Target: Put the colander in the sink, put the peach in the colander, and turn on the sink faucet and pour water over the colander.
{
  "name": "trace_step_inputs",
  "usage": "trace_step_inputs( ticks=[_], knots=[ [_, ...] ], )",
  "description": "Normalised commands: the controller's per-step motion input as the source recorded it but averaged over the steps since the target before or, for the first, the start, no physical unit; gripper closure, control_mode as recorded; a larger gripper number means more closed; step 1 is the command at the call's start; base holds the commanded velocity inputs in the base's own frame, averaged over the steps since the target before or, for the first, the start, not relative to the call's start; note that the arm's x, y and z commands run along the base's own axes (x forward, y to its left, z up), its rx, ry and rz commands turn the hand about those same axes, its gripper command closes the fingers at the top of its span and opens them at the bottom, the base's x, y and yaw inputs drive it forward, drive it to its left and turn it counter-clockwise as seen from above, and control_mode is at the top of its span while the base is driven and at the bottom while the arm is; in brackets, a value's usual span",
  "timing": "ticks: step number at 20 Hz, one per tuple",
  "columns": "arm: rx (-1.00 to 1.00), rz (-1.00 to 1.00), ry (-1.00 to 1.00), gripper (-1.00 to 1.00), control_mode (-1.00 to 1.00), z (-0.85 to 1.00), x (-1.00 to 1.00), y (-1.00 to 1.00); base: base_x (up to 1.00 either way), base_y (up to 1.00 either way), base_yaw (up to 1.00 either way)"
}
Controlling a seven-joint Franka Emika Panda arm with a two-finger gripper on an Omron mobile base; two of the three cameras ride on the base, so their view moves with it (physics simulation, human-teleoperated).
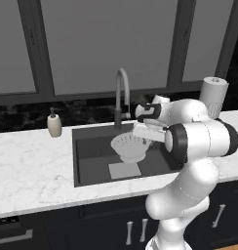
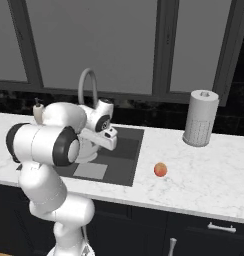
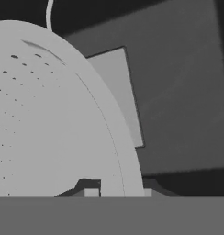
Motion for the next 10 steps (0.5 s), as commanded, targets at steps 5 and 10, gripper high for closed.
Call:
trace_step_inputs(
  ticks=[5, 10],
  knots=[
    [0.02, 0.11, -0.06, 1.0, -1.0, -0.65, 0.13, 0.04, 0.0, 0.0, 0.0],
    [0.0, 0.08, -0.05, 1.0, -1.0, -0.62, 0.17, 0.04, 0.0, 0.0, 0.0]
  ],
)
